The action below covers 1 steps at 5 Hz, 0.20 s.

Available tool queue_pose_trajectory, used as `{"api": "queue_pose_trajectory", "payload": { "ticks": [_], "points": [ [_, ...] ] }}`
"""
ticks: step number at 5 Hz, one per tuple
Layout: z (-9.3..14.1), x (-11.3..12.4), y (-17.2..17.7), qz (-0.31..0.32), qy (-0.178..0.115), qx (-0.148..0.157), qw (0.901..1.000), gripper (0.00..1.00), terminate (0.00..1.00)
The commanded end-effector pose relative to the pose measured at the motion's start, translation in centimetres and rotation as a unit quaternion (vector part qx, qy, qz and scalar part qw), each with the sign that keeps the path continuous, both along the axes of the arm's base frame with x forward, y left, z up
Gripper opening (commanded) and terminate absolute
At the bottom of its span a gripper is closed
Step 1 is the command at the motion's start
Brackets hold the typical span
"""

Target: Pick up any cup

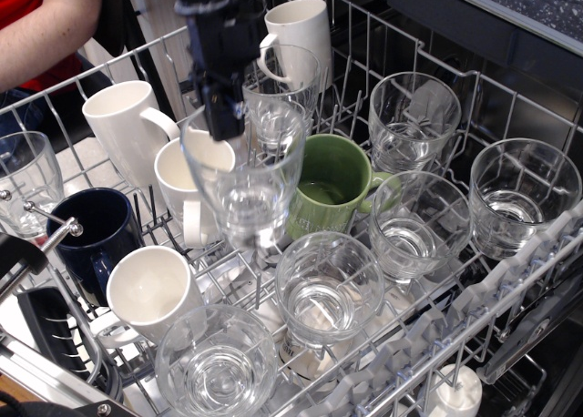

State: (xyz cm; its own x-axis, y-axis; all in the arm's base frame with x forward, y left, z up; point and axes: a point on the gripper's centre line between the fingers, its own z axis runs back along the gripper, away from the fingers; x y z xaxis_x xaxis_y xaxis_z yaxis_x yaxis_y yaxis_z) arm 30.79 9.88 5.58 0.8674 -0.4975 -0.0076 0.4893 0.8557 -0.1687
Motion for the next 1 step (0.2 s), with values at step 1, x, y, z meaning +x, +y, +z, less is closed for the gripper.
{"api": "queue_pose_trajectory", "payload": {
  "ticks": [1],
  "points": [
    [6.88, 1.23, 1.77, -0.026, -0.056, 0.04, 0.9973, 0.0, 1.0]
  ]
}}
